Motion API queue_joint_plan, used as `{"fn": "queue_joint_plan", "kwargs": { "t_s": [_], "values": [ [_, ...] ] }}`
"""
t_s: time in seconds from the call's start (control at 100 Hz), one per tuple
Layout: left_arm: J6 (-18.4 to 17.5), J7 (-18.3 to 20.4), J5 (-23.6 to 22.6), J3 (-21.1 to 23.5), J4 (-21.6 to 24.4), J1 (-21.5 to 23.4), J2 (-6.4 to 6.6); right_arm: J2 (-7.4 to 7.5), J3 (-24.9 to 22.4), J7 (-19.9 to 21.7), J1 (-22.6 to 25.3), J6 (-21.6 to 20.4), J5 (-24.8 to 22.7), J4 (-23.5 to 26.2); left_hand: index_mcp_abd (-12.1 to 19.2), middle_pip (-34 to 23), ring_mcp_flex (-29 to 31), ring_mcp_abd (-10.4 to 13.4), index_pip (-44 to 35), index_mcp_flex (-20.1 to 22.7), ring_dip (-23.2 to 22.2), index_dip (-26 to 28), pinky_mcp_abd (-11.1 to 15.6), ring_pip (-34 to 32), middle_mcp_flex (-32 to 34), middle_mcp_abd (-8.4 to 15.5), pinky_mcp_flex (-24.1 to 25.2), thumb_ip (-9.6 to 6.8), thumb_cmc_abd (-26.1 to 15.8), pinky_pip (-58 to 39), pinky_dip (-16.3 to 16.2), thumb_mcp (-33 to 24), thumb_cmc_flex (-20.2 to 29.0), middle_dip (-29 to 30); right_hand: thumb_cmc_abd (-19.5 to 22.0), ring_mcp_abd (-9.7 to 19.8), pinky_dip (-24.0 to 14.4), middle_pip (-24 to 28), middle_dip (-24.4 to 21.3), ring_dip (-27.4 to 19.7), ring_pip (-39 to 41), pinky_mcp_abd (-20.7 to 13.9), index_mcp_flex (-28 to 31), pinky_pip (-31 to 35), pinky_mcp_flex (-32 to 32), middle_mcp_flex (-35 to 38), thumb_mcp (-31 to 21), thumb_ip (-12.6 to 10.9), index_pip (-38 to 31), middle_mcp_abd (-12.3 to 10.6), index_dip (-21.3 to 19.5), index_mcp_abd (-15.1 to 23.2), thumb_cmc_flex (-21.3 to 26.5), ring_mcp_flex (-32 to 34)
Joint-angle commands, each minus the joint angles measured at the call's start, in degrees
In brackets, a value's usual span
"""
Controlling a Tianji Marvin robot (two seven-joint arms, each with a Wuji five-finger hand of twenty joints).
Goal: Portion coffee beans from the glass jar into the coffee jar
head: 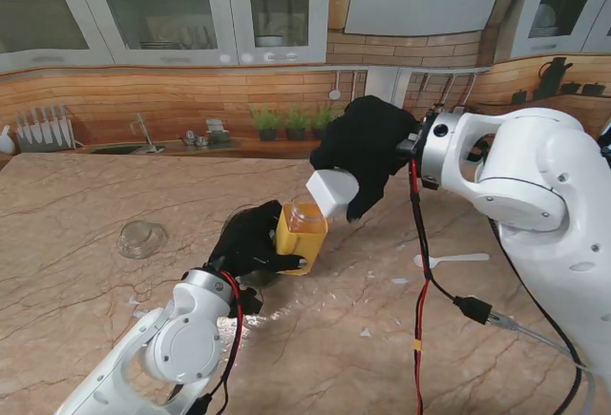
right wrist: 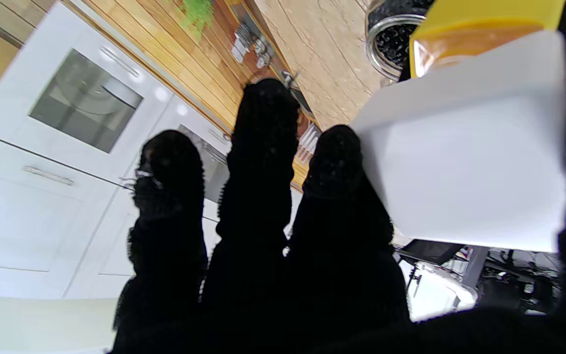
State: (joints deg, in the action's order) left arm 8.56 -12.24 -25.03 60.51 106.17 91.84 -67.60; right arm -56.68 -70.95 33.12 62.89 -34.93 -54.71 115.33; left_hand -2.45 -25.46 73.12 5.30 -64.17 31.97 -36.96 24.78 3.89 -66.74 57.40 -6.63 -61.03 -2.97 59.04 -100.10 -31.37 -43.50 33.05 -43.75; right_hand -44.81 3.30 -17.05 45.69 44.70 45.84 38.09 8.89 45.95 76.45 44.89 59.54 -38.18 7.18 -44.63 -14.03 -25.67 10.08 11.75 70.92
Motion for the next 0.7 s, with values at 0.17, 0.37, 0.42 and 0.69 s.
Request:
{"fn": "queue_joint_plan", "kwargs": {
  "t_s": [0.17,0.37,0.42,0.69],
  "values": [
    [-0.98,1.1,1.96,2.48,5.09,4.41,0.26,0.6,-4.09,0.74,4.58,0.67,-3.2,0.44,8.32,-8.7,0.0,-2.09,-13.47,5.12,-0.92,3.35,3.17,1.55,8.11,6.18,-0.6,-7.89,-12.57,-4.03,0.05,-23.12,9.37,-4.26,8.16,0.38,0.14,-1.78,0.53,0.14,0.05,1.25,9.29,-0.07,-0.45,2.42,-9.67,-3.92,-10.27,-4.86,-5.57,23.15,11.2,1.19],
    [-3.56,2.04,1.52,5.45,7.55,7.49,0.83,0.53,-4.19,-0.1,6.72,1.99,-6.11,-3.49,8.5,-8.71,0.0,-2.11,-13.44,5.64,-0.92,3.16,3.5,1.12,8.61,6.15,-0.64,-8.48,-12.07,-4.29,-0.08,-23.55,9.06,-4.15,8.25,0.22,-0.08,-1.74,0.67,0.36,0.41,1.19,9.44,0.15,-0.49,2.4,-9.27,-3.95,-10.33,-4.57,-5.5,22.82,11.52,1.45],
    [-4.03,2.21,1.48,6.04,7.9,8.01,0.91,0.46,-3.62,-0.71,6.85,2.55,-7.29,-5.0,8.44,-8.67,0.0,-2.07,-13.4,5.77,-0.92,3.1,3.52,1.07,8.66,6.19,-0.64,-8.55,-11.97,-4.32,-0.09,-23.56,8.95,-4.1,8.29,0.19,-0.12,-1.72,0.7,0.39,0.45,1.24,9.44,0.19,-0.56,2.33,-9.14,-3.94,-10.35,-4.51,-5.5,22.8,11.54,1.44],
    [-5.89,3.23,1.32,8.16,8.03,9.58,1.29,-0.05,3.28,-4.85,4.42,8.61,-11.22,-15.32,8.24,-8.18,-0.09,-2.49,-13.21,5.84,-0.67,2.87,3.58,1.27,8.8,5.58,-0.63,-7.79,-12.1,-4.33,-0.12,-22.57,9.56,-3.9,8.93,0.22,-0.35,-1.27,0.72,0.52,0.71,0.83,8.94,0.67,-0.68,1.69,-8.3,-4.05,-10.42,-4.13,-5.38,22.22,12.11,1.41]
  ]
}}
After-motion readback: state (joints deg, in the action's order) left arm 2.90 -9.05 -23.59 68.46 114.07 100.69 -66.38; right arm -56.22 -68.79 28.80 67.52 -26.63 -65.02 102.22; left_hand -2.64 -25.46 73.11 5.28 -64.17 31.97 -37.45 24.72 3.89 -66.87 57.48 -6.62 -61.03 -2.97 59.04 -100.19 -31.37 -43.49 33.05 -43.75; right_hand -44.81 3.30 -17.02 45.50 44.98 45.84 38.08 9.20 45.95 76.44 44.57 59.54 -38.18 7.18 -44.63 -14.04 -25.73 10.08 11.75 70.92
